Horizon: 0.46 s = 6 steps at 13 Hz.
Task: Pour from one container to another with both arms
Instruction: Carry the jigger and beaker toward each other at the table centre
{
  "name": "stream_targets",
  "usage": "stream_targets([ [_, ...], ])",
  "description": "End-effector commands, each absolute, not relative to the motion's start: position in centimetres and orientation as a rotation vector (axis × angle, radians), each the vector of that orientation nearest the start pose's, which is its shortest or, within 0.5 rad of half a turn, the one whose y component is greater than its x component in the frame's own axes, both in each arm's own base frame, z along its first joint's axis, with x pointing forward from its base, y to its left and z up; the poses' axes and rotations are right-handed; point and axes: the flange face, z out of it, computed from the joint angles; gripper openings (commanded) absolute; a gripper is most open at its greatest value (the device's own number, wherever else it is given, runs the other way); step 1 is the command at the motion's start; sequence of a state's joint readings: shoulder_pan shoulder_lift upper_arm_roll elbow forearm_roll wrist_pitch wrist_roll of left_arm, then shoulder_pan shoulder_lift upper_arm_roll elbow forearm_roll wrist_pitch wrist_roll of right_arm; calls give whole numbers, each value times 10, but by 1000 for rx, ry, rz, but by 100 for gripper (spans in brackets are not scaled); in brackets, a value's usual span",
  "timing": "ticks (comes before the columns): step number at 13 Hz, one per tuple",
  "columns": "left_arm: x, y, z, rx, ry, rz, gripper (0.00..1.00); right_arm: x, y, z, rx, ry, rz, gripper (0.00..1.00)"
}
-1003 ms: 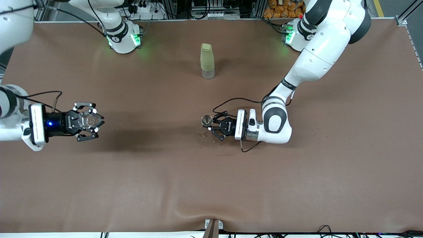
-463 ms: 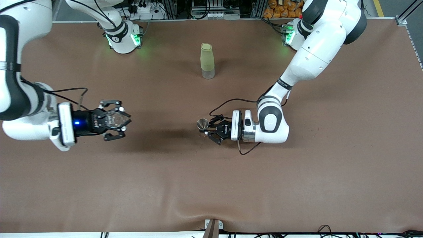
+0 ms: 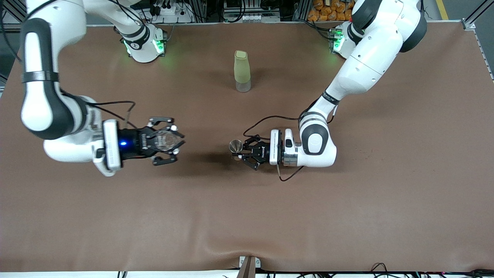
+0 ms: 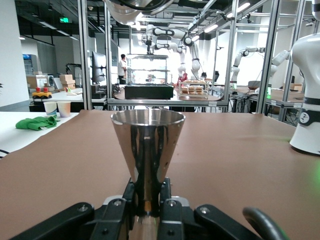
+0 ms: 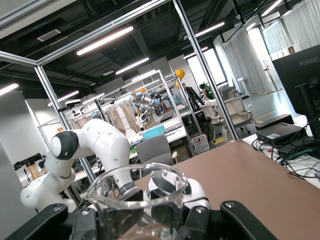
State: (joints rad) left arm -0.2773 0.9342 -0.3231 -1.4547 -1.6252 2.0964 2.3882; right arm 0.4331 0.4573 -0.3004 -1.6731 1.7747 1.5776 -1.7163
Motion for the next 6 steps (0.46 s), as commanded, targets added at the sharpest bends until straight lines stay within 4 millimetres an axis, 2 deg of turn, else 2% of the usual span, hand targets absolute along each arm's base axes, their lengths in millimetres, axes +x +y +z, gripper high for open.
stream_targets([
  [1,609,-411,171,1261,-1299,1146,0,632,261,398,-1296,-899,-896,0],
  [6,616,-402,165,1312,-1316,1161,0,616,337,356,-1265,-837,-943,0],
])
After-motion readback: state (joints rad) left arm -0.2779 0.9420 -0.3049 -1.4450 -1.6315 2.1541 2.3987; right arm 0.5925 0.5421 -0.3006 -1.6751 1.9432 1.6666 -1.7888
